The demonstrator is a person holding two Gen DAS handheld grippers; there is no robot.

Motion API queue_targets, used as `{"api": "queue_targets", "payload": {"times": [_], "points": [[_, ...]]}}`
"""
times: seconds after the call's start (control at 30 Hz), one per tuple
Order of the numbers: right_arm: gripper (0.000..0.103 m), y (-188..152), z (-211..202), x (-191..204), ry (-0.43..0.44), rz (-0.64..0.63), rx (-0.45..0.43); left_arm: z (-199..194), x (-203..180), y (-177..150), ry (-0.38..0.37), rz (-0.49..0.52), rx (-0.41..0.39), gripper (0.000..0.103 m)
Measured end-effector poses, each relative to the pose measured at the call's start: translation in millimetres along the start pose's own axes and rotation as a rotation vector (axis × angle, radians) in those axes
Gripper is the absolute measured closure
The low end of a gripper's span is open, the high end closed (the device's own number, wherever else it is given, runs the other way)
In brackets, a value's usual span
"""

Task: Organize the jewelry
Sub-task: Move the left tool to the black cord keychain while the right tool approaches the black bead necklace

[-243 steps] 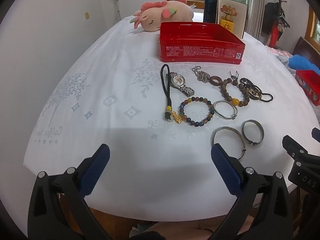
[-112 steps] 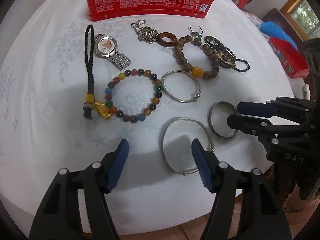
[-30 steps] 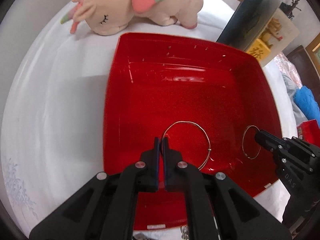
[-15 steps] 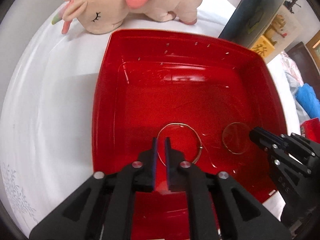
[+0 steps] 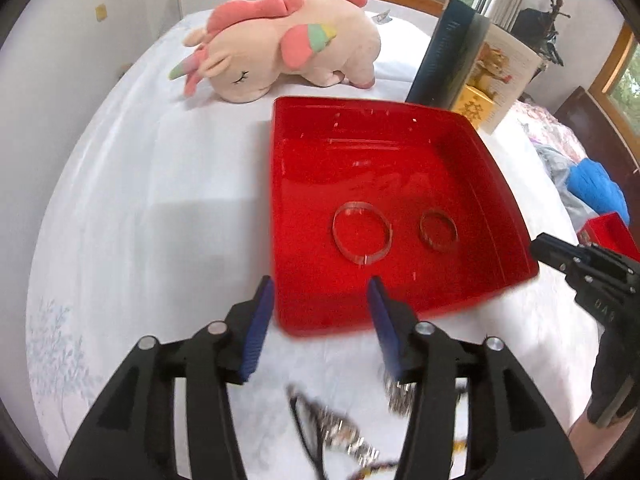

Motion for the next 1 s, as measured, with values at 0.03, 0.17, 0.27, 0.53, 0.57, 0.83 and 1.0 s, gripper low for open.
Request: {"api": "queue_targets", "payload": {"times": [0.03, 0.17, 0.27, 0.53, 0.57, 0.83, 1.0], "points": [[0.088, -7.9, -6.0, 0.1, 0.005, -0.002, -0.002, -7.5, 3.0, -9.3, 0.006, 0.001, -0.01, 0.051], [0.085, -34.7, -15.7, 6.3, 0.032, 0.001, -0.007, -24.4, 11.2, -41.7, 0.029, 0.004, -0.016, 0.048], [0.085, -57.2, -23.6, 11.0, 0.053, 0.008, -0.007, -31.0, 14.1, -65.7, 0.049, 0.014, -0.009, 0.047], [0.084, -104.6, -36.9, 16.4, 0.079, 0.028, 0.008, -29.8, 14.5, -128.7, 0.052, 0.013, 0.055, 0.044], [0.084, -109.1, -37.8, 16.9, 0.08, 0.031, 0.01, -27.7, 15.1, -136.2, 0.05, 0.006, 0.069, 0.044], [0.084, -141.5, -48.6, 26.4, 0.097, 0.032, 0.025, -25.4, 15.9, -172.2, 0.031, -0.021, 0.116, 0.045], [0.084, -151.6, -50.2, 28.9, 0.105, 0.035, 0.033, -24.2, 10.8, -182.3, 0.018, -0.023, 0.13, 0.045]]}}
Point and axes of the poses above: each gripper's, at about its wrist camera, not at the fingertips, and z roughly the way its jaws point, x to its left, y to its top, the point moved 1 cm from there along z, roughly the way its jaws point, and after that the axes turned 6 degrees about -x, right-handed, at the moved point
